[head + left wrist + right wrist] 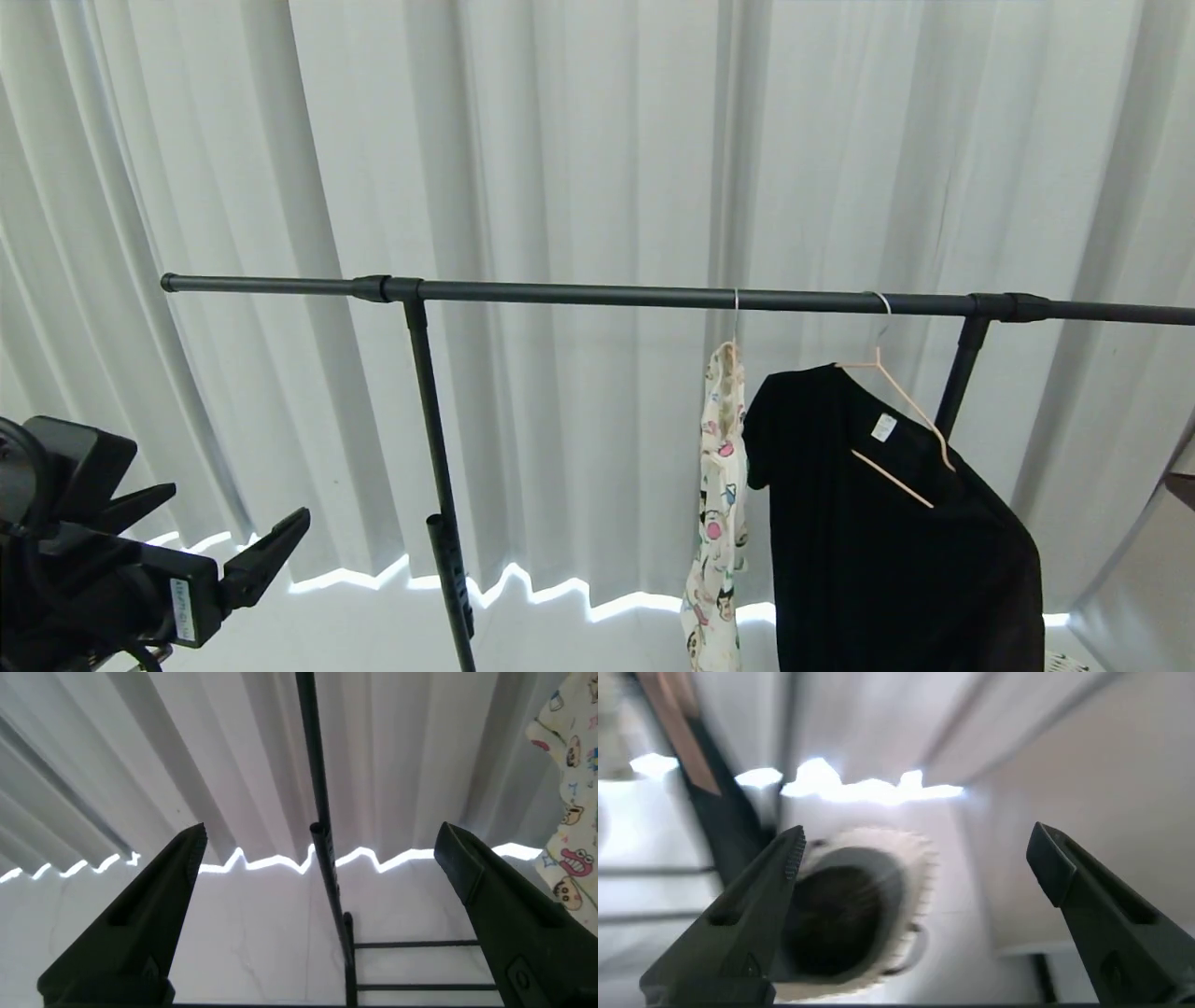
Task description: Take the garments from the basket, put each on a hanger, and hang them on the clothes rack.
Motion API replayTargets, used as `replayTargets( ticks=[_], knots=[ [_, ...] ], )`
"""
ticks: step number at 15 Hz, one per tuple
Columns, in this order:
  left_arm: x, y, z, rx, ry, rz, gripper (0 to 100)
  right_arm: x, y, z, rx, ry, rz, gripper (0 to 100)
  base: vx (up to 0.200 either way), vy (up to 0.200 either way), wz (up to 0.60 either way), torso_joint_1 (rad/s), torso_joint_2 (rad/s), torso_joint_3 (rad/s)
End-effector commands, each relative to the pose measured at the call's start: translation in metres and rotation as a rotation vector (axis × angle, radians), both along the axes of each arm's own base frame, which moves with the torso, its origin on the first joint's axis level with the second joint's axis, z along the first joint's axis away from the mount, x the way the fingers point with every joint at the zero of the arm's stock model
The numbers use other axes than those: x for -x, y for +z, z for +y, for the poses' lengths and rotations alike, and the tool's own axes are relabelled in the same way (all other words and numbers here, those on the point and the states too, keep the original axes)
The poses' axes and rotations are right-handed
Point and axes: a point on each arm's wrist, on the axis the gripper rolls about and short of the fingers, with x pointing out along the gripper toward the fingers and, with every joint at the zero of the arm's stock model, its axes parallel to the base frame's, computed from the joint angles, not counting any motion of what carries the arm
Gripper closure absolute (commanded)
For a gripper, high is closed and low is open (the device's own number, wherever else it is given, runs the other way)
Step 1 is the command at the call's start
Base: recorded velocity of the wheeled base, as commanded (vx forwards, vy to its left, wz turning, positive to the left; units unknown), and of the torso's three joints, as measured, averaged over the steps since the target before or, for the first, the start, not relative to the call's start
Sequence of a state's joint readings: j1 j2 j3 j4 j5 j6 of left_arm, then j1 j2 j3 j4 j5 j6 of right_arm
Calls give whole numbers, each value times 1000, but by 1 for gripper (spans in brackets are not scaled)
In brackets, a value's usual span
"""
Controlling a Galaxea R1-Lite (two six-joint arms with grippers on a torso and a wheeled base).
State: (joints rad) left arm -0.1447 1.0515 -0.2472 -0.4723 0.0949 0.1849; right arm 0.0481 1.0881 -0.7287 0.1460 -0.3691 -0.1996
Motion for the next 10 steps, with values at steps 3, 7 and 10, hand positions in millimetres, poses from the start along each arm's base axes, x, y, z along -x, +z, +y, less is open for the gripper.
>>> replayTargets(
  ticks=[3,7,10],
  knots=[
    [27,-12,5,-7,28,-28,0,19,-15,-8,42,-41,-40,0,-200,0,0,-2,-2,2],
    [50,-30,9,-23,76,-31,0,30,-27,-13,69,-72,-77,0,-200,0,0,4,1,2],
    [73,-44,13,-22,88,-52,0,38,-39,-12,75,-72,-134,0,-67,0,0,1,2,1]
  ],
)
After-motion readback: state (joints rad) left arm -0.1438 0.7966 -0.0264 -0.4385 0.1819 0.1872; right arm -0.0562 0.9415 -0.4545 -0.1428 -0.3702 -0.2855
